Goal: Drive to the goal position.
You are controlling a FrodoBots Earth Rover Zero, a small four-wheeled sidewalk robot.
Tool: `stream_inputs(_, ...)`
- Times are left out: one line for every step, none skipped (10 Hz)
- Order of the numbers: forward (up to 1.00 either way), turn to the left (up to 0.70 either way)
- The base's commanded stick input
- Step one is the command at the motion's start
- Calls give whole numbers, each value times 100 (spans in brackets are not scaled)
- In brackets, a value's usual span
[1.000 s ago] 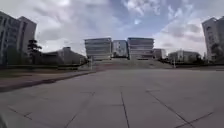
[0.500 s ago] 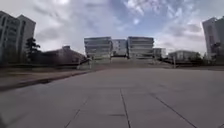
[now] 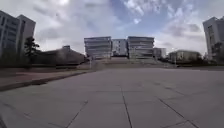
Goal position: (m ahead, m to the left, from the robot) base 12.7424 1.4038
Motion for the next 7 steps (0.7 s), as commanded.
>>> stream_inputs(20,0)
stream_inputs(-1,0)
stream_inputs(-33,0)
stream_inputs(-64,0)
stream_inputs(47,0)
stream_inputs(0,0)
stream_inputs(0,0)
